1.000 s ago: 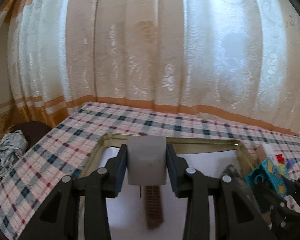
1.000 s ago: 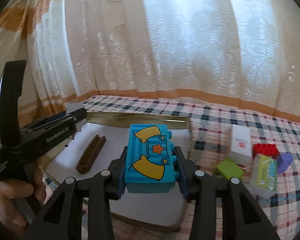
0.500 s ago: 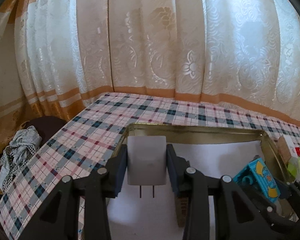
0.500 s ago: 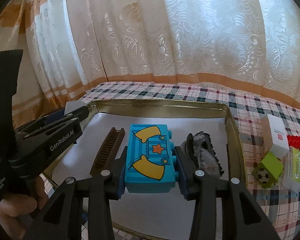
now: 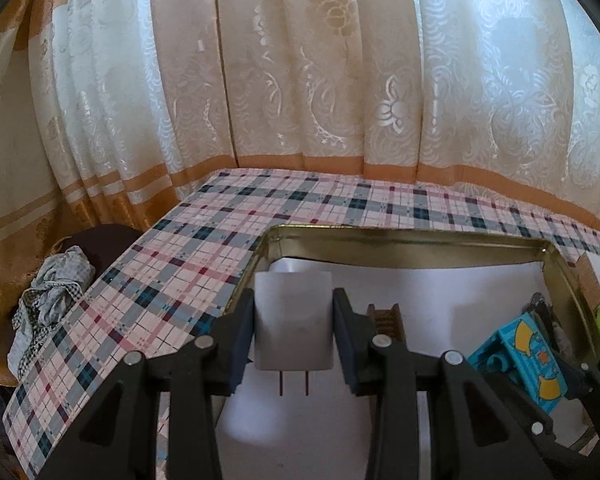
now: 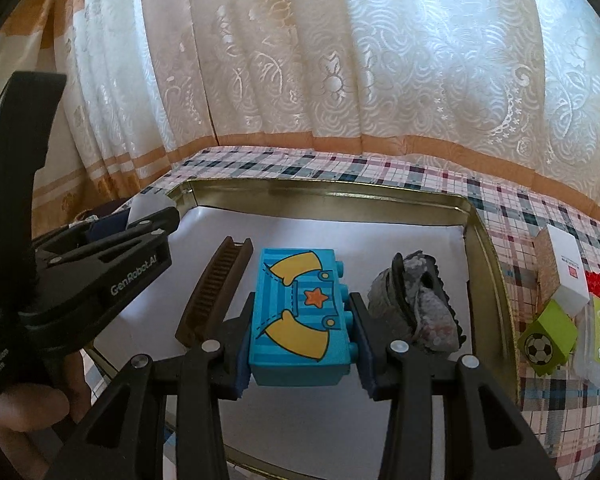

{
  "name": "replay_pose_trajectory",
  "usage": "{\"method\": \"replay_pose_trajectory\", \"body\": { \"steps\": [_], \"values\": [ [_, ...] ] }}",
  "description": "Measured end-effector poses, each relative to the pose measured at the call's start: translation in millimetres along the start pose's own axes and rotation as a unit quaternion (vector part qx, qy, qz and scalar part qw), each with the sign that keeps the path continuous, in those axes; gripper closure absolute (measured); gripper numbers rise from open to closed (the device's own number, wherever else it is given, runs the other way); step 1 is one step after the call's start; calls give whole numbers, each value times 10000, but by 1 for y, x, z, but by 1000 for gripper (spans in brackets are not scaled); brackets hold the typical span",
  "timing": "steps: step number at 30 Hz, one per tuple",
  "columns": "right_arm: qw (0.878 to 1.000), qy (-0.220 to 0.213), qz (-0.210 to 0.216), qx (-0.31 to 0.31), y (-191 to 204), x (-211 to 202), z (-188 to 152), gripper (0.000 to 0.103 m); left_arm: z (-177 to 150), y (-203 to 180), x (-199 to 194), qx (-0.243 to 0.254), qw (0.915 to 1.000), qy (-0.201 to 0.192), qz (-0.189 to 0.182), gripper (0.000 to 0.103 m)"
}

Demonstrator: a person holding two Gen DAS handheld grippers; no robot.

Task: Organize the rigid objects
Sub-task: 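Carry the charger plug with the left tool while the right tool carries the blue block over the tray, then release the charger plug with the left tool while the right tool releases the blue block in the tray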

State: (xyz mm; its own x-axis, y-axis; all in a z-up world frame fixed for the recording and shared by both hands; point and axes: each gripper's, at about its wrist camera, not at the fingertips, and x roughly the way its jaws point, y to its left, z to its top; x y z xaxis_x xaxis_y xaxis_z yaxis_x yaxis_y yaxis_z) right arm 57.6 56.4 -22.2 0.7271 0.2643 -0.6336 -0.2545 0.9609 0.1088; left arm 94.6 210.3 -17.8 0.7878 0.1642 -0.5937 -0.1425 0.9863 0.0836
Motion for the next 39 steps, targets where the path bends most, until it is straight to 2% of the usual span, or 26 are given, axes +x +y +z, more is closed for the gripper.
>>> {"method": "replay_pose_trajectory", "body": {
  "steps": [7, 28, 29, 31, 32, 33, 34, 35, 36, 39],
  "values": [
    [10000, -23, 11, -9, 1, -1, 0, 58, -1, -1, 4, 90, 9997, 66, 226, 66],
    [9998, 18, 177, -99, 2, 0, -1, 58, -5, -3, 14, 221, 9983, 229, 492, 66],
    [9998, 16, 190, -84, 2, 0, -1, 57, -6, -3, 15, 241, 9980, 234, 526, 66],
    [9997, -62, 215, -24, 0, -3, -1, 43, -6, -5, 12, 266, 9976, 134, 633, 64],
    [9997, -140, 190, 13, -1, -6, -1, 41, -5, -6, 9, 278, 9974, 65, 657, 56],
    [9995, -251, 159, 61, -3, -10, -2, 36, -5, -8, 7, 305, 9970, -7, 712, 35],
    [9991, -386, 134, 116, -5, -15, -3, 31, -5, -10, 3, 327, 9959, -123, 834, 24],
    [9986, -500, 85, 149, -6, -19, -3, 29, -4, -12, -3, 341, 9947, -290, 926, 8],
    [9982, -581, 14, 167, -7, -23, -4, 27, -4, -14, -9, 371, 9934, -477, 971, 1],
    [9966, -783, -130, 218, -12, -31, -4, 27, -3, -19, -16, 459, 9920, -671, 970, 1]
  ]
}}
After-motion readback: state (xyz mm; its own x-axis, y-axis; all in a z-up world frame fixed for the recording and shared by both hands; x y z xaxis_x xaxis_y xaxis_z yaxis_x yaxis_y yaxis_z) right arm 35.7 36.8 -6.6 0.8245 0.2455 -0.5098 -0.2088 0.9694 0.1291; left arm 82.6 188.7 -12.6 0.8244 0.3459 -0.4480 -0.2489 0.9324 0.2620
